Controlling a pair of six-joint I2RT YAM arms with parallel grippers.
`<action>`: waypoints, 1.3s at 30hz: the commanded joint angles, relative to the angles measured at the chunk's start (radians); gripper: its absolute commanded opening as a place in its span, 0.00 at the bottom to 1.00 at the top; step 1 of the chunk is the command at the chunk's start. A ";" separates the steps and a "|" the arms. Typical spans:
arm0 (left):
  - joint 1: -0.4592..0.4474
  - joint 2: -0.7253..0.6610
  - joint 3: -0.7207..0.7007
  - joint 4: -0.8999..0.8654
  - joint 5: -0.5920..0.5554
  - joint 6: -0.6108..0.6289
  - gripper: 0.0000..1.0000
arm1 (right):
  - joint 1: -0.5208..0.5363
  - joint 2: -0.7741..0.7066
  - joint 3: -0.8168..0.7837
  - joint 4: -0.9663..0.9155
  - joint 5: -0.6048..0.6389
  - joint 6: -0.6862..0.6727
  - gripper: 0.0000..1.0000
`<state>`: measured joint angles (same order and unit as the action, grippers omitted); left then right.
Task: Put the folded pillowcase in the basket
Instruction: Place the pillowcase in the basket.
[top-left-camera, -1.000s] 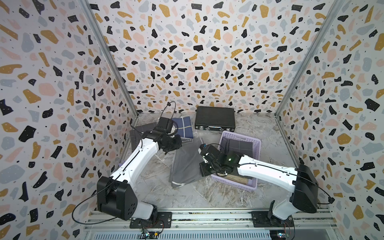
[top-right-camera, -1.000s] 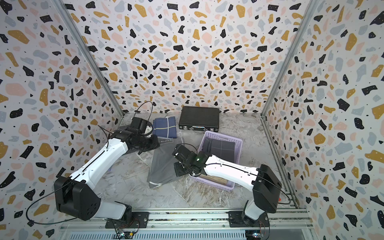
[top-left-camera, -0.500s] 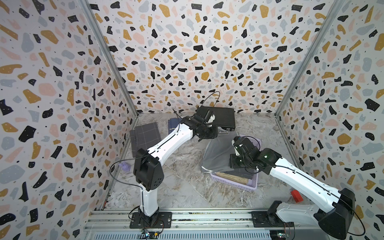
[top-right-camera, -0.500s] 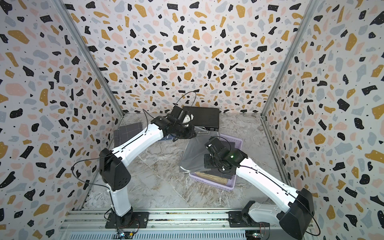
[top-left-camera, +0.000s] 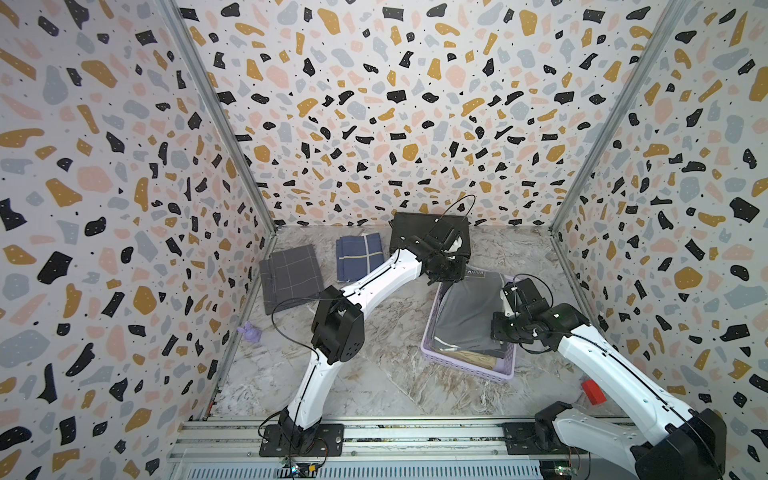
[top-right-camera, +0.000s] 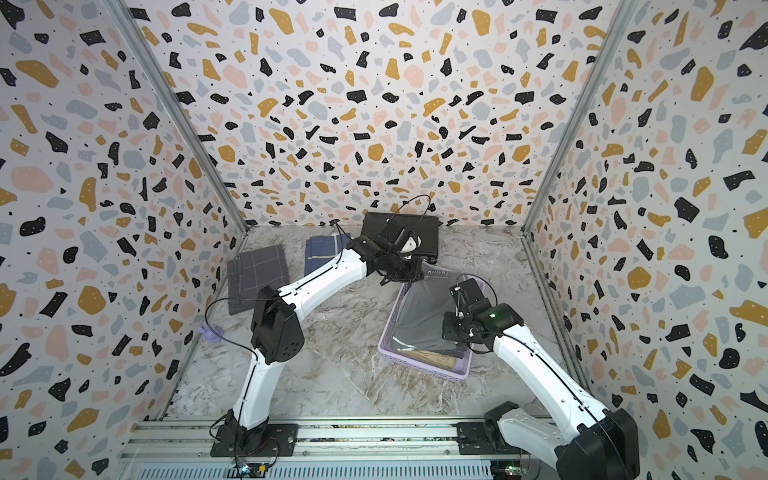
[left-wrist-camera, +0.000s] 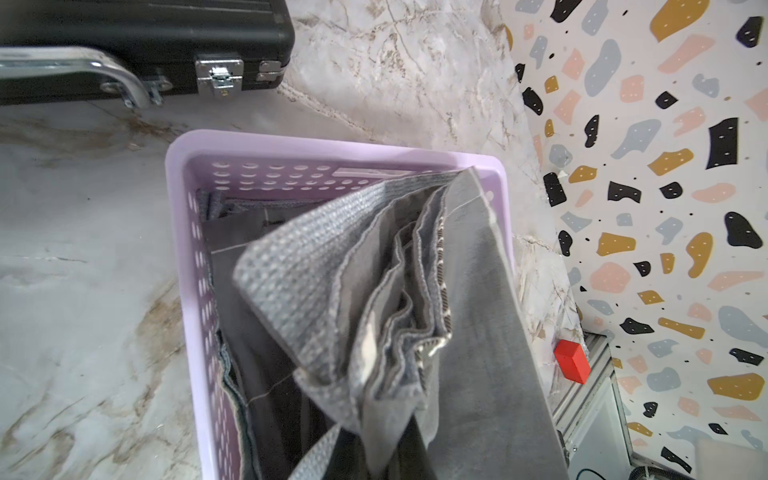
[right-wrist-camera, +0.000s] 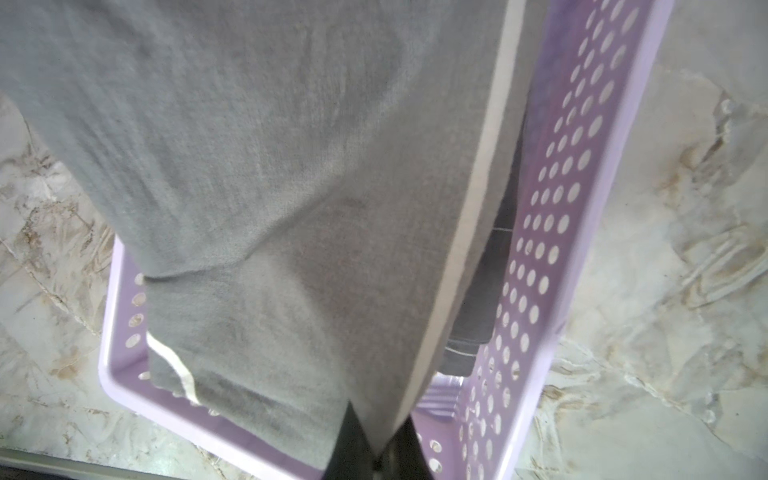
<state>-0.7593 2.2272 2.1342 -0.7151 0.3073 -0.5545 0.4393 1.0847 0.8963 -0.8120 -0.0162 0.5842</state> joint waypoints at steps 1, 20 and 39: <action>0.003 0.034 0.059 0.020 0.018 -0.011 0.00 | -0.022 -0.015 -0.011 -0.014 -0.035 -0.033 0.00; 0.011 -0.026 0.061 0.009 -0.043 0.113 0.97 | -0.031 -0.138 -0.075 -0.080 0.076 0.008 0.53; 0.398 -0.212 -0.274 -0.055 -0.110 0.148 0.97 | -0.032 0.312 -0.045 0.271 -0.013 0.027 0.00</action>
<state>-0.3954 1.9785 1.8404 -0.7635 0.1982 -0.4438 0.4103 1.3430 0.8742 -0.6254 0.0238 0.5846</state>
